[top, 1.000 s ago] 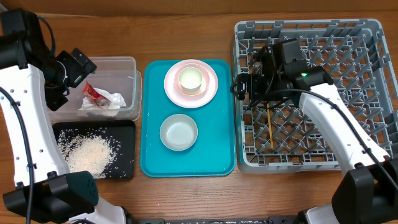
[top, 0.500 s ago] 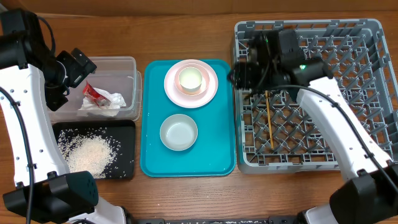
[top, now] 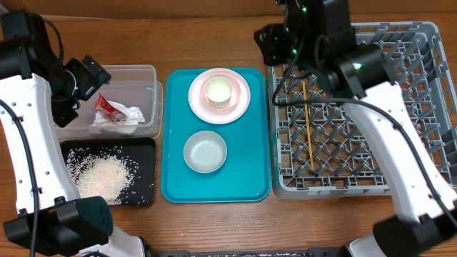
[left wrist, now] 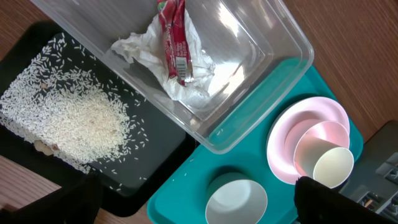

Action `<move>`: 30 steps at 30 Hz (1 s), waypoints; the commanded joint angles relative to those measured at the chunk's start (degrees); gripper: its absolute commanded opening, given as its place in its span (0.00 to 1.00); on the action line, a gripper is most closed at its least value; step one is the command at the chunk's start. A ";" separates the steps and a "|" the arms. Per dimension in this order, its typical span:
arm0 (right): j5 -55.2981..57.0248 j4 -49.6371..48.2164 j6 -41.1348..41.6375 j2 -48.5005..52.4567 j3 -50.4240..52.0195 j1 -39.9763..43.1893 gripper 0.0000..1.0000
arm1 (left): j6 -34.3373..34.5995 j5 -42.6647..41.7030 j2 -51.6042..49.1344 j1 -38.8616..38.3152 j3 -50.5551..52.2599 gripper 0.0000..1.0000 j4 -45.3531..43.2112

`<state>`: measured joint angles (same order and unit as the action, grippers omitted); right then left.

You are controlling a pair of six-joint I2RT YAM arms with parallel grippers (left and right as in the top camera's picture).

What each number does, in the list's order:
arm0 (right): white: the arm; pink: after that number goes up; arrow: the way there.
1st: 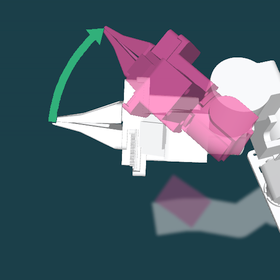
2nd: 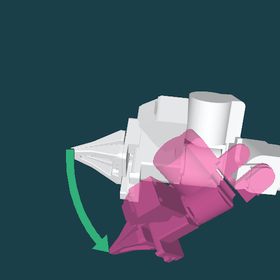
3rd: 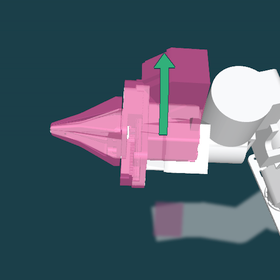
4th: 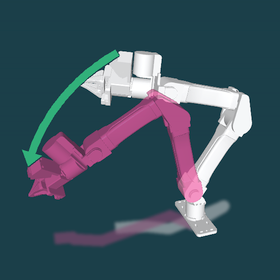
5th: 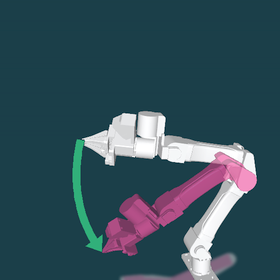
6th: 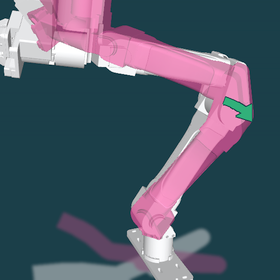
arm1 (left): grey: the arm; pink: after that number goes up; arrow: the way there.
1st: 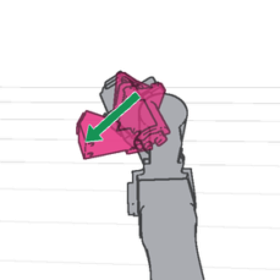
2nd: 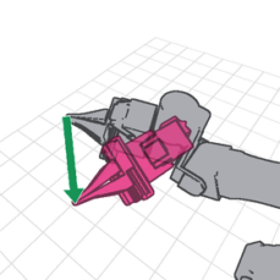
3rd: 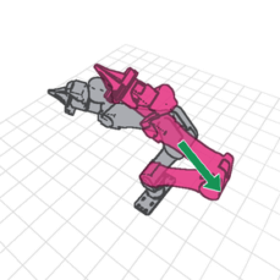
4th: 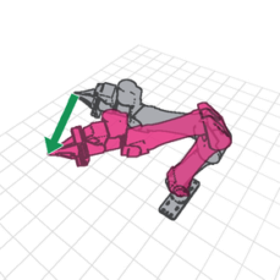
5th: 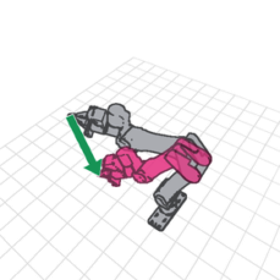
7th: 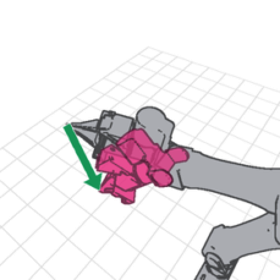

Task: Sort waste into correct bins and load items into the dishwasher
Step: 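Move the right gripper left over the white cup on the pink plate, then lower the right gripper into the white cup and grip its rim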

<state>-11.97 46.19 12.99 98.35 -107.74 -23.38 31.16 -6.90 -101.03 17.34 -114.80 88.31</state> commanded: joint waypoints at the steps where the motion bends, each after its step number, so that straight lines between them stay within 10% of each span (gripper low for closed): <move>1: 1.01 -3.98 -2.75 5.55 -0.85 -1.29 0.17 | -0.74 -0.17 1.40 -0.11 -1.07 1.00 -0.09; 30: 3.08 -5.75 -21.44 24.96 1.29 -12.72 0.28 | -0.74 -0.17 1.40 -0.11 -1.07 1.00 -0.09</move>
<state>-10.61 40.23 -6.26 121.93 -107.11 -36.25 31.16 -6.90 -101.03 17.34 -114.80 88.29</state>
